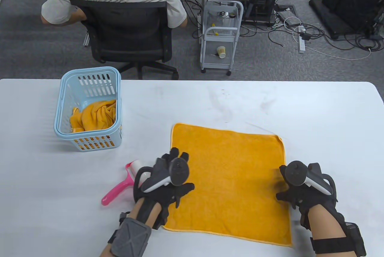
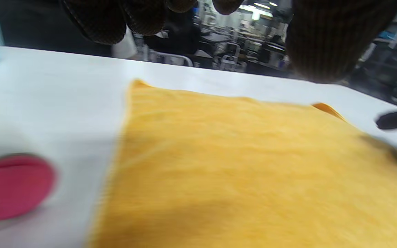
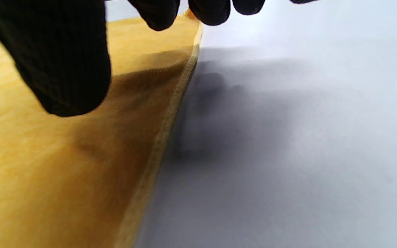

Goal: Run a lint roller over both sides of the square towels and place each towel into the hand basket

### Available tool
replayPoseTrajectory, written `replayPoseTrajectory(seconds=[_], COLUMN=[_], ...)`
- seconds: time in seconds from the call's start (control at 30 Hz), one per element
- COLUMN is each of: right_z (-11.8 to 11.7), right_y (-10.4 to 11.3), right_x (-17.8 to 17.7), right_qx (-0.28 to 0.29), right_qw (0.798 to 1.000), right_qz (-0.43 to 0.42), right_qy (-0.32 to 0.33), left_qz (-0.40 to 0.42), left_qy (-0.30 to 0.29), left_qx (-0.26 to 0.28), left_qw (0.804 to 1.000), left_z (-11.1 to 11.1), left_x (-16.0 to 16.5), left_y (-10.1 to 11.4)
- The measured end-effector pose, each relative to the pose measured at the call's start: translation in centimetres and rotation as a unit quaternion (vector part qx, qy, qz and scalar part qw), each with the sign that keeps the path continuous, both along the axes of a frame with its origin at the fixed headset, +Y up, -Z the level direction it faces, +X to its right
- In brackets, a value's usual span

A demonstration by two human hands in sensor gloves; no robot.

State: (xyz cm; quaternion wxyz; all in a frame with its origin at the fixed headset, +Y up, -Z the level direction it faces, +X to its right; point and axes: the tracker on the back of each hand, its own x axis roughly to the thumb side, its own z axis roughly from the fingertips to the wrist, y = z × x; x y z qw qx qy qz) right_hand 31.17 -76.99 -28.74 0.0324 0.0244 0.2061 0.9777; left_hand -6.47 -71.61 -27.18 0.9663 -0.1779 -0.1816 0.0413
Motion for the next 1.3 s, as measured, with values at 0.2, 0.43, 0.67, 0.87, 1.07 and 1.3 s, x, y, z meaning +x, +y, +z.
replayPoseTrajectory(seconds=[0.2,0.43,0.67,0.87,1.07,1.3], right_z=[0.0,0.0,0.0,0.0,0.0,0.0], right_y=[0.2,0.5,0.5,0.3,0.1,0.0], right_x=[0.0,0.0,-0.1,-0.2,-0.3,-0.3], right_qx=[0.025,0.049,0.047,0.047,0.056,0.066], right_qw=[1.000,0.999,0.999,0.999,0.998,0.997], right_qz=[-0.006,-0.011,-0.011,-0.018,-0.039,-0.048], right_qy=[0.001,0.002,0.002,0.007,0.003,0.000], left_qz=[-0.034,-0.086,-0.076,-0.028,0.171,0.317], left_qy=[-0.042,-0.044,-0.040,-0.030,0.051,0.132], left_qx=[-0.030,-0.089,-0.048,-0.031,-0.024,0.094], left_qw=[0.998,0.991,0.995,0.999,0.984,0.935], left_z=[-1.0,-1.6,-1.4,-1.5,-2.9,-3.8], left_x=[5.2,5.4,5.5,4.7,0.4,-7.7], left_y=[-4.0,-8.0,-7.6,-6.9,-1.5,10.0])
